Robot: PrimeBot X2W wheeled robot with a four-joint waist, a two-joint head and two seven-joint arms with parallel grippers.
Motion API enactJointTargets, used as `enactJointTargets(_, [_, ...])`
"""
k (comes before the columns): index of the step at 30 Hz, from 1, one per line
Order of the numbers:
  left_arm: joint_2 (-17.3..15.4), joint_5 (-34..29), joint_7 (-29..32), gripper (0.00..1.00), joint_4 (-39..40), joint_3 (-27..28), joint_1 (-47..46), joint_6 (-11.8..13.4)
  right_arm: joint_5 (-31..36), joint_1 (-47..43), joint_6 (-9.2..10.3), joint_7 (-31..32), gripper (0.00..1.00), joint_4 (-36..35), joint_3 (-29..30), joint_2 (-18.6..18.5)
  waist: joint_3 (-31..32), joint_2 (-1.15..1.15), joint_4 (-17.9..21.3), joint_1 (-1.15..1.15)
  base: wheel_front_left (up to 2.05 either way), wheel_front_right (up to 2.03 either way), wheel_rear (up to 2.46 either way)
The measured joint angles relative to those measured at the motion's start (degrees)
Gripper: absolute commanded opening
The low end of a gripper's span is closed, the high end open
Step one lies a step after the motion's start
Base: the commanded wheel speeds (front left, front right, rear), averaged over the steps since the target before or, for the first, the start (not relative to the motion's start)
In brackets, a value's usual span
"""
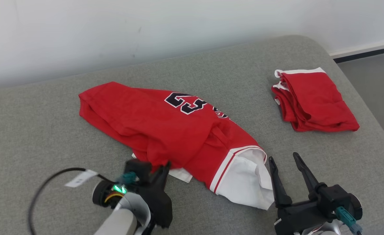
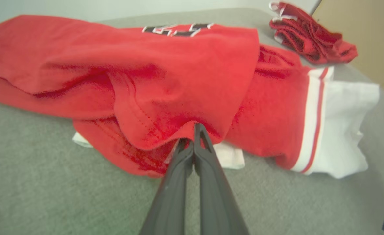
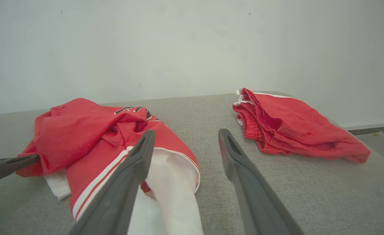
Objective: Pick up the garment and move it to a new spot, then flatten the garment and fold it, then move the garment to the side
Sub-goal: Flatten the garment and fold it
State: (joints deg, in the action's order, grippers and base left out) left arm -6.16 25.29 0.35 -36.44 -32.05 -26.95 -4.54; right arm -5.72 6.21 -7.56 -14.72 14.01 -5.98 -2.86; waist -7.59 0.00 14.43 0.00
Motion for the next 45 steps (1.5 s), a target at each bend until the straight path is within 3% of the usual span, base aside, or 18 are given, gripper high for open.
enactJointTargets(4, [0.1, 4.1, -4.1, 0.0, 7.0, 4.5, -0.1, 0.0, -0.1, -0.2, 0.0, 0.0, 1.0, -0.1, 0.9, 0.0, 0.0, 0.0, -0.7, 0.0, 0.0, 0.0, 0.0])
enactJointTargets(8, [-0.5, 7.5, -4.2, 0.0, 17.0, 8.0, -0.2, 0.6, -0.2, -0.2, 0.0, -0.2, 1.0, 0.0, 1.0, 0.0, 0.3, 0.0, -1.8, 0.0, 0.0, 0.0, 0.0])
enactJointTargets(9, [-0.9, 9.2, -3.0, 0.0, 22.9, 9.4, -0.2, 1.3, -0.2, -0.3, 0.0, -0.2, 1.0, 0.1, 0.9, 0.0, 0.6, 0.0, -2.4, 0.0, 0.0, 0.0, 0.0])
enactJointTargets(16, [-1.8, 10.9, 1.5, 0.0, 43.9, 12.1, -0.1, 5.6, -0.2, -0.4, 0.0, -0.2, 1.0, 0.3, 0.6, 0.0, 2.0, 0.0, -4.4, 0.0, 0.0, 0.0, 0.0])
enactJointTargets(22, [-3.3, 9.5, 4.6, 0.0, 51.5, 12.9, 0.2, 9.6, -0.2, -0.4, 0.0, -0.2, 1.0, 0.4, 0.5, 0.0, 2.8, 0.0, -5.0, 0.0, 0.0, 0.0, 0.0])
enactJointTargets(31, [-9.7, 6.3, 6.8, 0.0, 44.7, 17.7, 7.9, 15.1, -0.2, -0.4, 0.0, -0.2, 1.0, 0.1, 1.1, 0.0, 1.9, -0.01, -5.1, 0.0, 0.0, 0.0, 0.0])
enactJointTargets(35, [-12.5, 5.9, 6.6, 0.0, 35.4, 19.6, 9.2, 15.2, 0.1, -0.2, 0.0, -0.2, 1.0, -0.1, 0.9, 0.0, 1.3, 0.0, -5.4, 0.01, 0.0, 0.0, 0.0])
enactJointTargets(45, [-15.5, 5.0, 2.0, 0.0, 15.3, 21.4, 5.7, 13.6, 1.1, 0.6, 0.0, 0.5, 1.0, -0.7, 0.6, 0.0, 0.4, 0.0, -6.2, 0.01, 0.0, 0.0, 0.0])
